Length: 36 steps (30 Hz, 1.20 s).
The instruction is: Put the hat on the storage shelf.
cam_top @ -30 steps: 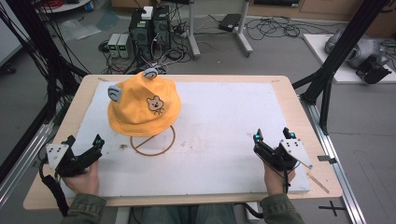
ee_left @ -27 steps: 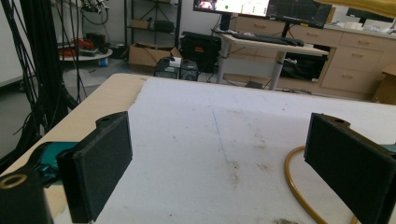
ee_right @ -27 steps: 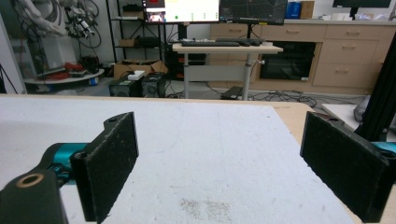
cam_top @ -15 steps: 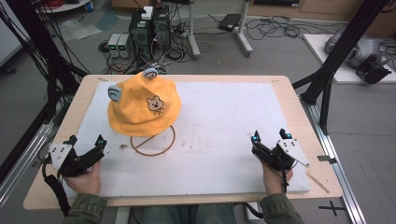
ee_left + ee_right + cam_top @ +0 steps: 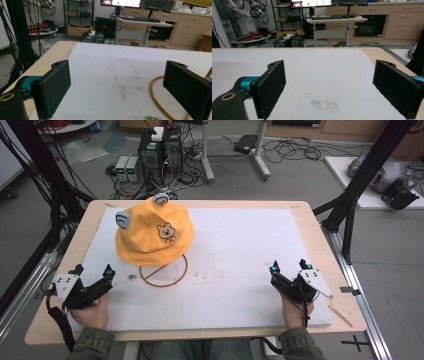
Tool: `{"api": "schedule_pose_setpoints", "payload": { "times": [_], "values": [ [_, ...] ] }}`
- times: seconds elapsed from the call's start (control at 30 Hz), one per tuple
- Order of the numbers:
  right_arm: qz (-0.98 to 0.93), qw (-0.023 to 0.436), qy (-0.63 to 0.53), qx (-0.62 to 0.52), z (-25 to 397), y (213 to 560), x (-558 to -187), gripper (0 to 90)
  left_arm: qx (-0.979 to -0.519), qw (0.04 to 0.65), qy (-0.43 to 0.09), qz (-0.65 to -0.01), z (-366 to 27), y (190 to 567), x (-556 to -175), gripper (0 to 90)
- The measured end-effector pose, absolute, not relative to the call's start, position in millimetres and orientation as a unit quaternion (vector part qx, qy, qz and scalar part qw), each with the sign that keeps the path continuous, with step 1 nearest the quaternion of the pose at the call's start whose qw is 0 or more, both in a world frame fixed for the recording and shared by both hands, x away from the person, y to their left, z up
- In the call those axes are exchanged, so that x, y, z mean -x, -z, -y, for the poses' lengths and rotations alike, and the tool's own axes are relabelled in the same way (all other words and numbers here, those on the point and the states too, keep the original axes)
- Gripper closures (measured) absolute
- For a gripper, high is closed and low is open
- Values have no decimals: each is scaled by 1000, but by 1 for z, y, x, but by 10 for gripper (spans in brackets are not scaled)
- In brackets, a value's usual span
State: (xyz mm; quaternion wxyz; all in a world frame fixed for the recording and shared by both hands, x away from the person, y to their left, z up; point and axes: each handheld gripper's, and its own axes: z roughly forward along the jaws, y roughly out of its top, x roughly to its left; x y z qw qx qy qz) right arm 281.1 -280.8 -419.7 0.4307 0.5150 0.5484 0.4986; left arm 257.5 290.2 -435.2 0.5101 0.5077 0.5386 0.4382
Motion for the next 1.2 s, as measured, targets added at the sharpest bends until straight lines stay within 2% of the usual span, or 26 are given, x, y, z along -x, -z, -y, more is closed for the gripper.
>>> {"api": "schedule_pose_setpoints", "payload": {
  "times": [1.2],
  "values": [
    [-544, 423, -499, -525, 287, 423, -282, 111, -509, 513, -434, -537, -289, 435, -255, 81]
  ]
}}
